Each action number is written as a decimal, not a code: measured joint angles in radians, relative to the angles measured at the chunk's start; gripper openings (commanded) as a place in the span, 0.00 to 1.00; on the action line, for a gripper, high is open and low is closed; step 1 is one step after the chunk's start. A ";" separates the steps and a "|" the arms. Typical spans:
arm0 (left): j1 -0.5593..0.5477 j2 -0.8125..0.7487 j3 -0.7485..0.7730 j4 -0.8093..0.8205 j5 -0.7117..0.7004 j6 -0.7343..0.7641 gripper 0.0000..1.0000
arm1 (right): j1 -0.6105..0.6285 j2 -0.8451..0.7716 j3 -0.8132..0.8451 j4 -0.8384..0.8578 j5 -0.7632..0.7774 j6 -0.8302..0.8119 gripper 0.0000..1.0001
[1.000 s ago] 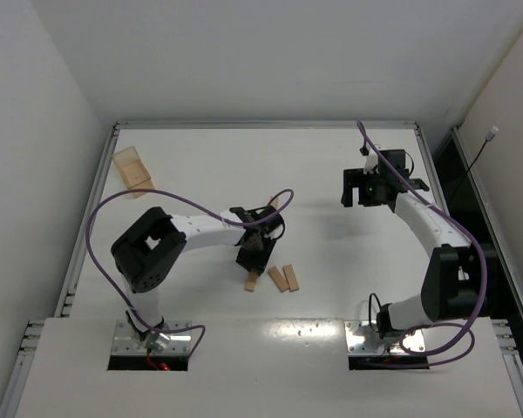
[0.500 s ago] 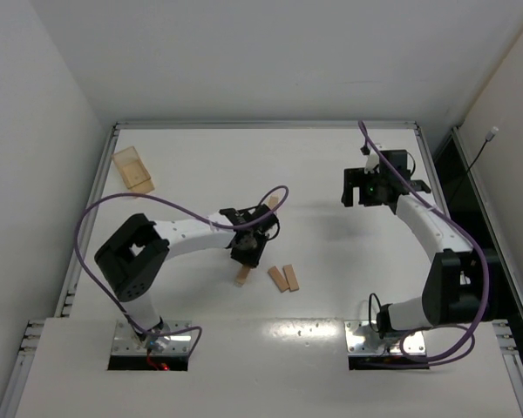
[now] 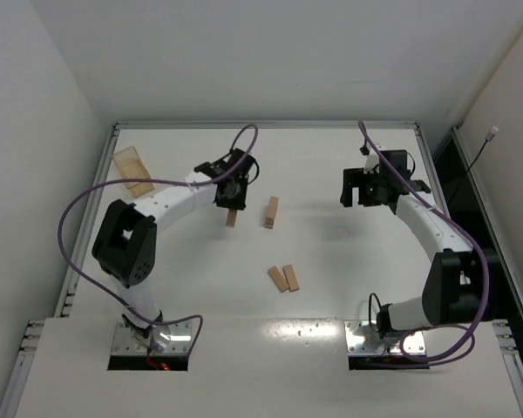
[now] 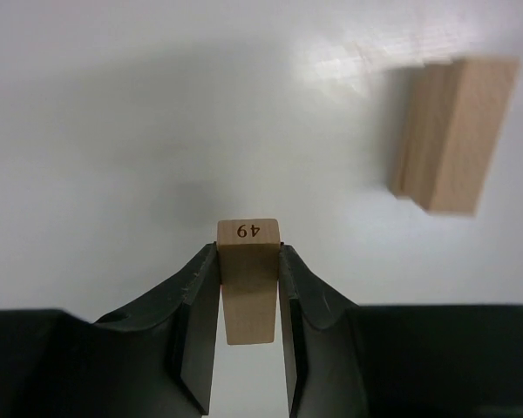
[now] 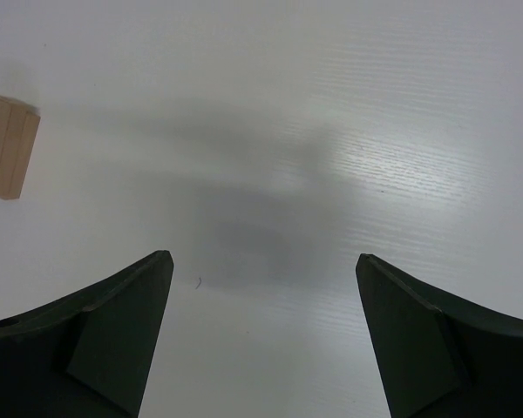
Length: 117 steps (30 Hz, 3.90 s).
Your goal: Build the wood block tower
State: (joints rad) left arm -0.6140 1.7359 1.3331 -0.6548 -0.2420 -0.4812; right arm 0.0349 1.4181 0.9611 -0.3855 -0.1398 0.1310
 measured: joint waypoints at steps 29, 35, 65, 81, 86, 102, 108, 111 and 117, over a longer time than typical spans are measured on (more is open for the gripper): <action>0.204 0.397 0.278 0.051 0.168 0.180 0.63 | 0.000 0.000 0.000 0.001 -0.002 0.000 0.84; 0.182 0.258 0.122 0.086 0.114 0.129 0.60 | 0.000 0.000 0.000 0.001 -0.002 0.000 0.84; 0.090 0.212 -0.090 0.368 0.028 0.080 0.49 | 0.000 0.002 0.000 0.002 -0.002 0.000 0.85; 0.090 0.282 0.000 0.347 -0.010 0.018 0.17 | 0.000 0.010 0.000 0.002 -0.002 0.000 0.85; 0.089 0.274 -0.011 0.351 -0.034 -0.003 0.00 | 0.000 0.015 0.000 0.002 -0.002 0.000 0.85; 0.045 -0.148 -0.055 0.153 0.110 -0.074 0.00 | 0.000 0.016 0.000 0.003 -0.007 0.000 0.85; -0.006 -0.146 -0.051 0.065 0.202 -0.090 0.00 | 0.000 0.016 0.000 0.003 -0.011 0.000 0.85; -0.043 -0.125 -0.027 0.040 0.230 -0.097 0.00 | 0.000 0.016 0.000 0.003 -0.014 0.000 0.85; -0.074 -0.034 0.064 0.038 0.243 -0.101 0.00 | 0.000 0.016 0.000 0.003 -0.018 0.000 0.85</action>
State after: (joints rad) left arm -0.6880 1.7020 1.3968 -0.6167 0.0010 -0.5819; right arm 0.0349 1.4342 0.9607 -0.3824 -0.1577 0.1314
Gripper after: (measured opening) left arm 0.247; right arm 0.850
